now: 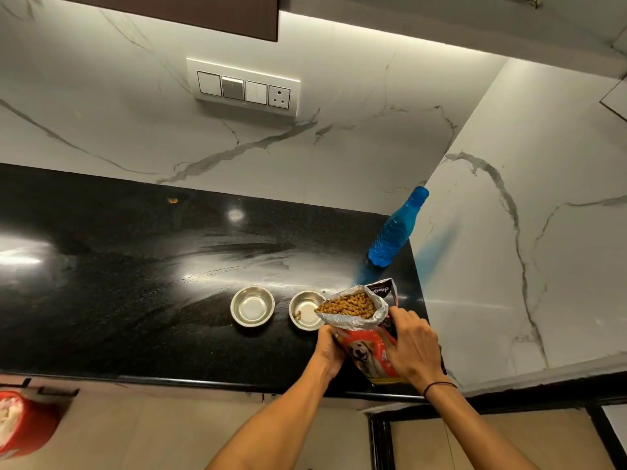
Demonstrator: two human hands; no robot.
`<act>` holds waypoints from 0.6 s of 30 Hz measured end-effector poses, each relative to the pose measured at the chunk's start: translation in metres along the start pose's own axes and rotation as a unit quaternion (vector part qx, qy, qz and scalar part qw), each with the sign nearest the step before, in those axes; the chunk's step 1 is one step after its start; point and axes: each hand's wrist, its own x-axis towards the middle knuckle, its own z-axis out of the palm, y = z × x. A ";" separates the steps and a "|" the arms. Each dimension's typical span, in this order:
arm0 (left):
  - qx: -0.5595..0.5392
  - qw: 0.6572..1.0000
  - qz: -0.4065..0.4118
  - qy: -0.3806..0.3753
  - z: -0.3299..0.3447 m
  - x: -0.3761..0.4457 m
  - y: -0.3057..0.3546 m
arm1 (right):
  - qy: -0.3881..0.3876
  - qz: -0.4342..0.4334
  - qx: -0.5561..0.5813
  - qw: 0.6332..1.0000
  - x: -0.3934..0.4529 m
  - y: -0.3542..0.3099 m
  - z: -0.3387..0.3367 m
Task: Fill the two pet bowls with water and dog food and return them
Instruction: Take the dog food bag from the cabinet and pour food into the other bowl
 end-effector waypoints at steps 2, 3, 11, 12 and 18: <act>-0.003 1.000 0.000 -0.004 0.000 0.003 -0.002 | 0.000 -0.004 -0.007 1.000 0.002 0.000 -0.001; -0.005 1.000 -0.001 -0.001 -0.001 0.004 -0.004 | -0.001 -0.007 -0.010 1.000 0.003 -0.001 -0.002; -0.028 0.999 -0.033 0.014 -0.008 0.018 -0.009 | -0.031 -0.024 -0.025 0.999 0.007 0.002 0.006; -0.032 0.999 -0.034 0.017 -0.009 0.020 -0.009 | -0.034 -0.026 -0.026 0.999 0.008 0.002 0.007; -0.052 0.997 -0.046 0.023 -0.010 0.025 -0.010 | -0.044 -0.028 -0.031 0.998 0.009 0.000 0.007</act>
